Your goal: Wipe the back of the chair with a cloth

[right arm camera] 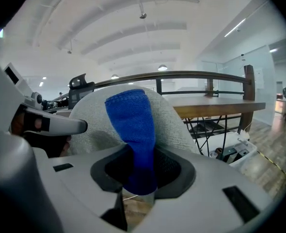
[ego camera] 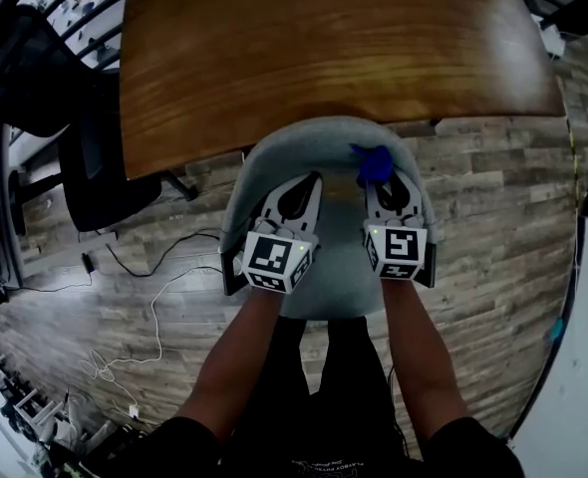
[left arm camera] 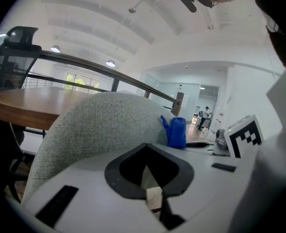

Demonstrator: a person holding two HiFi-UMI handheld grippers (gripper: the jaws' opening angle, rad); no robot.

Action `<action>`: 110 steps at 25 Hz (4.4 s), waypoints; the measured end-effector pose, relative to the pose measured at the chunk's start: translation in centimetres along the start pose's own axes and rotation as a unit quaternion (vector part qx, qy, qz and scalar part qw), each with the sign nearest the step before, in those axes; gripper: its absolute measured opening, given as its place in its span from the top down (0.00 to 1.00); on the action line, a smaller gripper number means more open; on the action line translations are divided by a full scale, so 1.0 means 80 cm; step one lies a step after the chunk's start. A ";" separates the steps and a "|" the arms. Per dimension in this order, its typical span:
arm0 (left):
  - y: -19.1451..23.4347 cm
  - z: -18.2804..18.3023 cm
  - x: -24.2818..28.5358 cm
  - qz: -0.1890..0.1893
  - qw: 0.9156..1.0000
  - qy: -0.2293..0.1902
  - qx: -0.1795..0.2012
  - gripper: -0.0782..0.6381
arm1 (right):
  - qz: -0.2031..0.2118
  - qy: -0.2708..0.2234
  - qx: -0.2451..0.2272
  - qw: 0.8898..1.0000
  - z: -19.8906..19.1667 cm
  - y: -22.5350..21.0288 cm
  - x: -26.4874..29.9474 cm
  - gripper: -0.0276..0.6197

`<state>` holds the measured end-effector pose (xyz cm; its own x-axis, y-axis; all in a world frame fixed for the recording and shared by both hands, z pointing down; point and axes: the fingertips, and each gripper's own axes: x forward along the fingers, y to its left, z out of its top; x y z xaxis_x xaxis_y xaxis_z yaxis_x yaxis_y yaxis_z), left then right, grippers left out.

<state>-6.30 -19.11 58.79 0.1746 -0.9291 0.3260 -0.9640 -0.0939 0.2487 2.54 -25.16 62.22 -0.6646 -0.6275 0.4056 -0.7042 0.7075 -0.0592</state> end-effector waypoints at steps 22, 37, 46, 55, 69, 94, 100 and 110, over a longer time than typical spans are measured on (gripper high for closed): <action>0.005 -0.027 -0.028 0.015 1.000 0.011 -0.023 0.89 | 0.059 -0.010 0.021 0.998 -0.015 0.054 -0.016 0.77; 0.095 -0.065 -0.124 0.129 0.989 0.005 -0.067 0.89 | 0.226 0.002 -0.050 0.973 -0.039 0.216 0.020 0.77; 0.129 -0.087 -0.166 0.157 0.984 0.001 -0.085 0.89 | 0.281 0.003 -0.051 0.958 -0.062 0.287 0.029 0.77; 0.130 -0.087 -0.174 0.155 0.983 -0.012 -0.098 0.89 | 0.312 0.010 -0.060 0.948 -0.078 0.317 0.047 0.77; 0.118 -0.084 -0.150 0.125 0.988 -0.004 -0.088 0.89 | 0.281 0.004 -0.058 0.958 -0.078 0.281 0.073 0.77; 0.066 -0.089 -0.070 0.070 0.996 0.014 -0.060 0.89 | 0.147 -0.004 0.038 0.988 -0.084 0.141 0.088 0.77; 0.046 -0.094 -0.049 0.049 0.997 0.023 -0.052 0.89 | 0.103 -0.002 0.043 0.994 -0.096 0.102 0.083 0.77; -0.004 -0.099 -0.020 0.009 0.998 0.042 -0.040 0.89 | 0.016 0.011 0.068 0.998 -0.119 0.025 0.050 0.77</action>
<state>-4.70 -14.77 65.46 0.1769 -0.8972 0.4047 -0.9485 -0.0457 0.3133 0.83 -23.15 72.41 -0.6820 -0.5973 0.4220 -0.7115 0.6753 -0.1941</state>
